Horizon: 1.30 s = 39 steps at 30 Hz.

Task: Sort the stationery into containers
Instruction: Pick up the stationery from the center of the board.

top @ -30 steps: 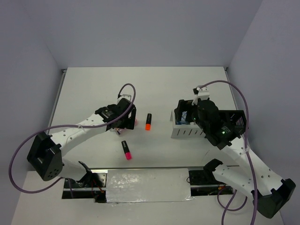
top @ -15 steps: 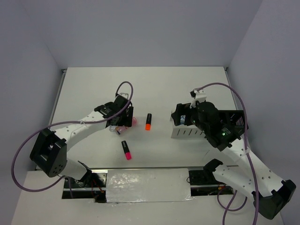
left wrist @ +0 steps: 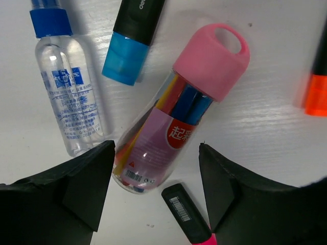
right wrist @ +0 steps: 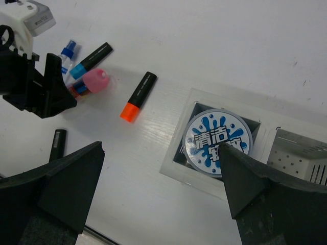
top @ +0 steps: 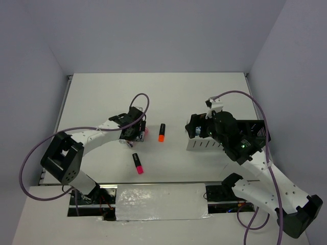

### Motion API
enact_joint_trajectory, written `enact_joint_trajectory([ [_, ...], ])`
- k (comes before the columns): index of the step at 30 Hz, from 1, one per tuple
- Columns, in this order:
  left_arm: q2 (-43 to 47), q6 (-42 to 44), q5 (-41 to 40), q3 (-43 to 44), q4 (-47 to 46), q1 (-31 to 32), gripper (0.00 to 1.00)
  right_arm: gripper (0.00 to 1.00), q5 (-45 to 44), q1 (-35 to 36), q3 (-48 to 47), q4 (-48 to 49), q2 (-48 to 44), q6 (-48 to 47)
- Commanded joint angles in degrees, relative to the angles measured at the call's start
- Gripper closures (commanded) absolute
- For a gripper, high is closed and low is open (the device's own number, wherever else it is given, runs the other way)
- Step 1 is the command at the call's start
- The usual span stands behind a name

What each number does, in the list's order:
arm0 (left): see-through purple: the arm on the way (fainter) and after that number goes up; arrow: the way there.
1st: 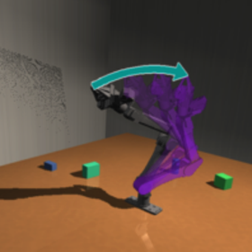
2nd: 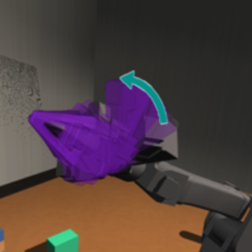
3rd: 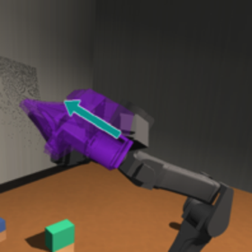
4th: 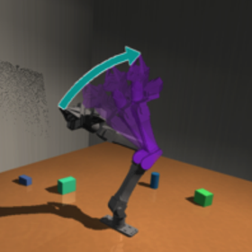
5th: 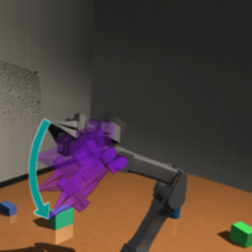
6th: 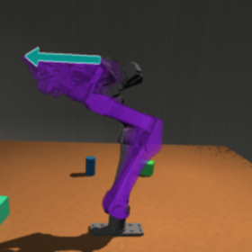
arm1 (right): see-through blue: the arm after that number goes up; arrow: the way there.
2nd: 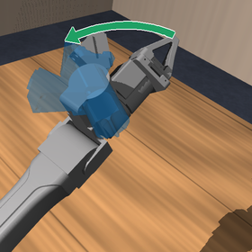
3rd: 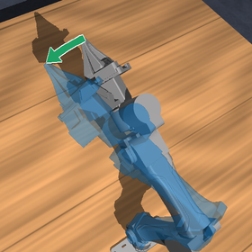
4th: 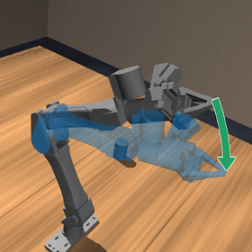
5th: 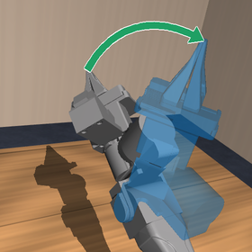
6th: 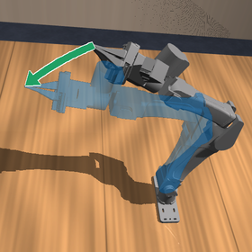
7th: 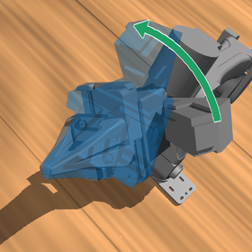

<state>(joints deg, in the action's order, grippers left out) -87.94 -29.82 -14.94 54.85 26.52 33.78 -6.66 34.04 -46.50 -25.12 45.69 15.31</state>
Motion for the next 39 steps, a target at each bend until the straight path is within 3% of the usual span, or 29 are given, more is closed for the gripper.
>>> enact_joint_trajectory([
  [1,-2.5,0.3,0.3,0.7,0.2,0.0,0.22,0.00,-0.2,0.8,-0.8,1.0,0.2,-0.5],
  [8,-3.8,0.7,2.0,1.0,-0.2,0.0,0.26,0.00,-0.9,1.6,-1.3,0.4,0.9,-0.5],
  [15,-3.6,1.3,4.1,1.2,-1.2,1.7,0.40,0.00,-1.3,1.8,-1.7,0.5,1.4,0.1],
  [19,-4.3,1.4,4.7,1.3,-1.6,2.3,0.38,0.00,-0.7,1.8,-1.5,1.1,1.7,1.0],
  [22,-5.1,1.4,5.2,1.4,-2.0,2.6,0.30,0.00,-0.3,1.8,-1.7,1.1,1.9,1.6],
  [27,-7.3,1.3,5.9,1.1,-3.2,2.9,0.30,0.00,1.1,1.8,-2.2,1.3,1.1,2.2],
  [28,-7.7,1.2,6.1,1.2,-3.3,3.0,0.33,0.00,1.5,1.9,-2.2,1.4,0.9,2.3],
  [29,-8.0,1.3,6.3,1.2,-3.7,3.2,0.47,0.00,2.3,1.8,-2.2,1.4,0.4,2.4],
  [30,-8.0,0.8,6.2,1.3,-3.7,3.3,0.81,0.00,2.8,1.7,-2.2,1.5,0.1,2.7],
  [32,-6.4,0.2,5.6,1.8,-3.8,3.9,1.00,0.00,4.4,1.7,-1.9,2.5,-1.1,3.6],
  [37,3.3,-0.8,6.6,2.0,-7.1,6.4,1.00,0.00,4.4,1.7,0.4,7.5,-5.3,11.9],
  [39,9.9,-0.5,8.9,0.4,-12.4,7.6,1.00,0.00,1.7,1.8,2.5,10.4,-6.9,16.6],
])
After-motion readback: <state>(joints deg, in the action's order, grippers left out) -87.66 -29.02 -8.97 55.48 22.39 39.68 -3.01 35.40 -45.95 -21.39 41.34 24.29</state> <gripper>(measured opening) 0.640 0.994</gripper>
